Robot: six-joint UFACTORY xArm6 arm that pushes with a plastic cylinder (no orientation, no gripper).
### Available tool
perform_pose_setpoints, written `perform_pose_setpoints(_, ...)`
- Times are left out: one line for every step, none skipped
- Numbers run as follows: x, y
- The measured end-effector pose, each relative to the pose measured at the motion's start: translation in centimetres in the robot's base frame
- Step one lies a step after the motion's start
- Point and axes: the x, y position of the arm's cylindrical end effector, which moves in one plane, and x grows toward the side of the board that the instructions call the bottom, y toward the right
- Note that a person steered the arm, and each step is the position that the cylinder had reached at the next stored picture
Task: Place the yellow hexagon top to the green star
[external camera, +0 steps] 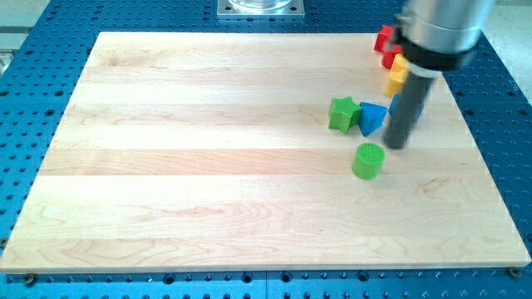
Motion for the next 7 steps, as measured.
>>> perform_pose_setpoints(-3.3,3.9)
perform_pose_setpoints(-6.4,1.3)
perform_pose_setpoints(-7.5,-1.7)
perform_pose_setpoints(-6.5,5.8)
perform_pose_setpoints(-11.0,7.4)
perform_pose_setpoints(-12.8,2.3)
perform_pose_setpoints(-13.0,-1.5)
